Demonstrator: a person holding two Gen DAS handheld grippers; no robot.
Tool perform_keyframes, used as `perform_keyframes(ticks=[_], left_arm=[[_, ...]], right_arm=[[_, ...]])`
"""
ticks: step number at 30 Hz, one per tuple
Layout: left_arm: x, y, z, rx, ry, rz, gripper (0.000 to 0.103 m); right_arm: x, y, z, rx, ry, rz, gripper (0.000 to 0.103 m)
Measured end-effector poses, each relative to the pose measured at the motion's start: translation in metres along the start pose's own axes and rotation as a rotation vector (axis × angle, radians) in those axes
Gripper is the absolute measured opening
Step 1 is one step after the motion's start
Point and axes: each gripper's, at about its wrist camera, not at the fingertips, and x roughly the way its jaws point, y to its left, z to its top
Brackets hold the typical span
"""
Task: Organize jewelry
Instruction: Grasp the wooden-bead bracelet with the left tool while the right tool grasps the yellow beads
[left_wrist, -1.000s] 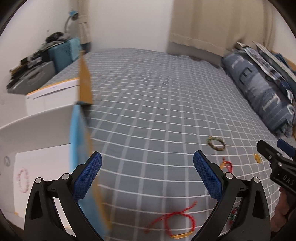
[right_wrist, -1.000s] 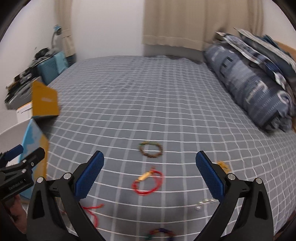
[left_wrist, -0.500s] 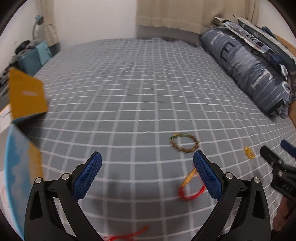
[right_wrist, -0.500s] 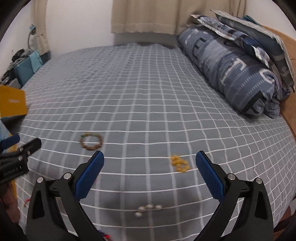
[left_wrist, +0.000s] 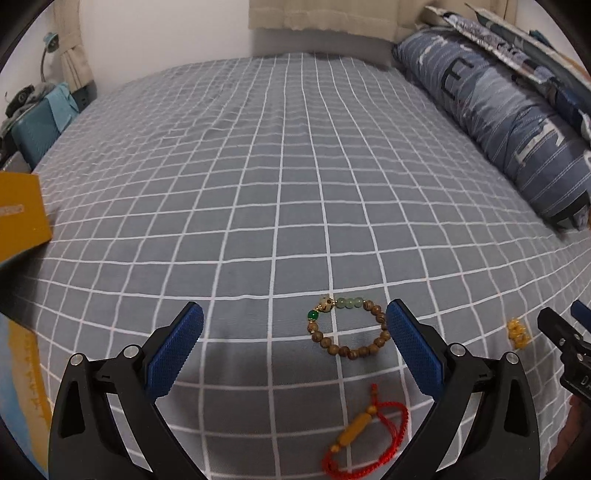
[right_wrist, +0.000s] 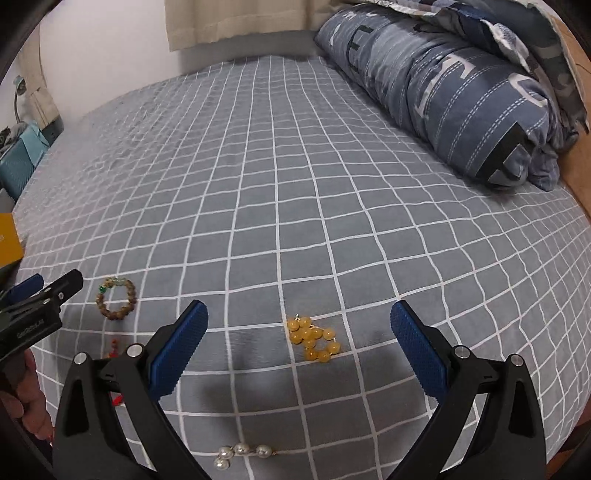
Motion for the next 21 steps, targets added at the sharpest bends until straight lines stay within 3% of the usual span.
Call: perform_keyframes(ticks=[11,17,19,21], left_arm=[[0.031,-0.008,-0.005,0.030,0.058,0.016,0.097],[0.042,-0.007,-0.007,0.025,0.082,0.017,0.092],[0.046,-0.005,-0.008,0.017,0.101,0.006,0.080],[0.050,-0.003,-0.010,0.010,0.122,-0.016,0.075]], right_arm=[[0.031,-0.005,-0.004,0.015,0.077,-0.006,0.094],[0.041,-0.003,-0.009,0.017,0.125,-0.001,0.072],[0.043,-0.003,-0.010,0.017,0.142,0.003,0.064],[0.044,-0.002,-0.011,0.017,0.156,0.006,0.058]])
